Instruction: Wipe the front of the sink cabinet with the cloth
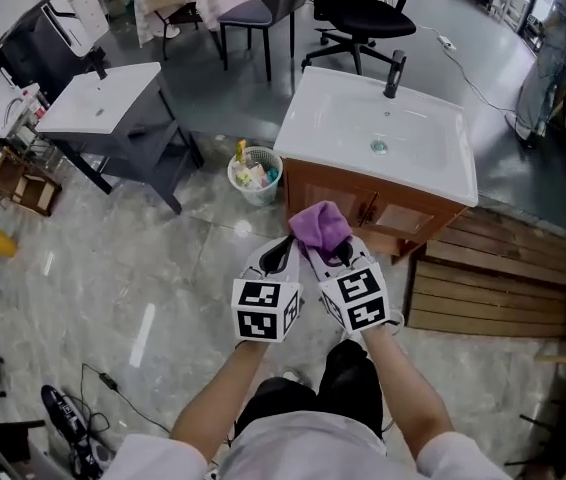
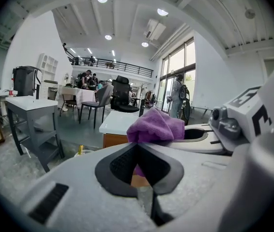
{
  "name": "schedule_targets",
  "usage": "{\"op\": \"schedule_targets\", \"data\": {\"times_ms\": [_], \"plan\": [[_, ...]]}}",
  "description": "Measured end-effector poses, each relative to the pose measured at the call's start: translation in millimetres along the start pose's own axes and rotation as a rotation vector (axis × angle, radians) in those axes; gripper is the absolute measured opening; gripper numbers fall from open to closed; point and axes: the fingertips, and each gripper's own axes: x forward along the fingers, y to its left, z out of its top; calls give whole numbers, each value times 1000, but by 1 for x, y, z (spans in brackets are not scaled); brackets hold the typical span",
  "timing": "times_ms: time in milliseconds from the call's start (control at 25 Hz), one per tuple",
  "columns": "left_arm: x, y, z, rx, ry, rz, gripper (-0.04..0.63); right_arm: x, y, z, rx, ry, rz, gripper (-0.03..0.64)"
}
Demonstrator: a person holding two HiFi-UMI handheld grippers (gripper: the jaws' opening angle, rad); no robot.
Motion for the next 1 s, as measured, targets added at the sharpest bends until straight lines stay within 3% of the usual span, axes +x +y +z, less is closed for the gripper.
{"op": "schedule_targets", "data": {"times_ms": [480,680,1000], "plan": [[103,64,-63,-10,-26,72,5,109,-49,-69,-58,-20,55,72],[137,89,-96,24,-32,94,5,156,-58,-99,-72,-40,83,72],[180,127,-134,28,-89,118,5,225,-71,-138,-106,-94,112,72]]}}
